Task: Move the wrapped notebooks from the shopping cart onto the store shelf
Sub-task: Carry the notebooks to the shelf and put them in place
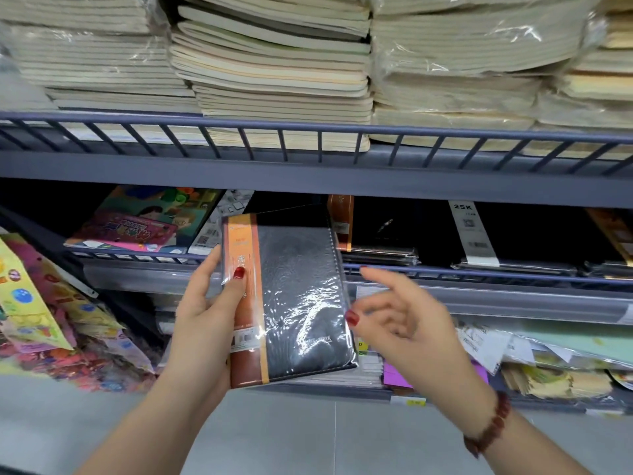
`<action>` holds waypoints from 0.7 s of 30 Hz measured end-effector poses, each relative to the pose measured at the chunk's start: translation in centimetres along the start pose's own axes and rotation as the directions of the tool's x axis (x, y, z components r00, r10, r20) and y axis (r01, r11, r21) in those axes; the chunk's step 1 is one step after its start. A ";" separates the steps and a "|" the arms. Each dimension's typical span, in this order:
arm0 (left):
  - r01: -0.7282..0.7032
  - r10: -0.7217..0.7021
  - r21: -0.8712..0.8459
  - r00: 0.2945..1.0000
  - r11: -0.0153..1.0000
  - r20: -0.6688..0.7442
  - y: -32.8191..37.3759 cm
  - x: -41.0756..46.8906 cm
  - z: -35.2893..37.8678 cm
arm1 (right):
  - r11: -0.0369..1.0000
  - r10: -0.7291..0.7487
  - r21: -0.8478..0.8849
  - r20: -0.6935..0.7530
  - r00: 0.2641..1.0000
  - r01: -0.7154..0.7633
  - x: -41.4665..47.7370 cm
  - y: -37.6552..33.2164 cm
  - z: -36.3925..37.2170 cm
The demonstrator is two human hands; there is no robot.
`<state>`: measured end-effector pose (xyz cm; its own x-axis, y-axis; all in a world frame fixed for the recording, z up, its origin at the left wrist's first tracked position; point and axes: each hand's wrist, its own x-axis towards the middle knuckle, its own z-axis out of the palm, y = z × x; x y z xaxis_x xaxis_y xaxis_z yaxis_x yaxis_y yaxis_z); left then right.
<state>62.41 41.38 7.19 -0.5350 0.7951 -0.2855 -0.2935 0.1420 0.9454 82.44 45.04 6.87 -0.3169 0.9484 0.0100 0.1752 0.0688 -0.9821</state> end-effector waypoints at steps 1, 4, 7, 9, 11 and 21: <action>-0.003 0.003 -0.002 1.000 1.000 0.015 0.3 -0.1 0.7 | 0.997 0.047 0.055 0.059 0.997 -0.050 -0.4 0.1 0.3; -0.029 0.025 0.042 0.996 0.999 0.086 0.8 0.2 2.7 | 0.978 0.082 0.188 0.032 0.996 -0.087 -0.6 0.2 0.3; -0.031 0.012 0.077 0.971 0.997 0.240 1.0 0.6 3.7 | 0.956 0.094 0.287 -0.089 0.992 -0.065 0.1 0.2 -1.1; -0.028 -0.008 0.100 0.940 0.995 0.341 0.8 0.8 4.1 | 0.948 0.117 0.313 -0.164 0.980 -0.061 0.8 0.5 -2.0; -0.039 -0.019 0.141 0.922 0.989 0.386 0.5 0.7 4.2 | 0.944 0.156 0.320 -0.230 0.961 -0.077 1.4 1.0 -2.5; -0.237 0.149 0.249 0.933 0.939 0.328 -1.6 1.1 4.3 | 1.000 0.026 0.020 -0.227 0.974 -0.022 1.8 1.1 -4.3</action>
<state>65.69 44.60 6.03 -0.2831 0.9563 -0.0738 0.0483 0.0910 0.9947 86.11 48.19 6.58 -0.0924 0.9954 0.0266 0.1634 0.0415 -0.9857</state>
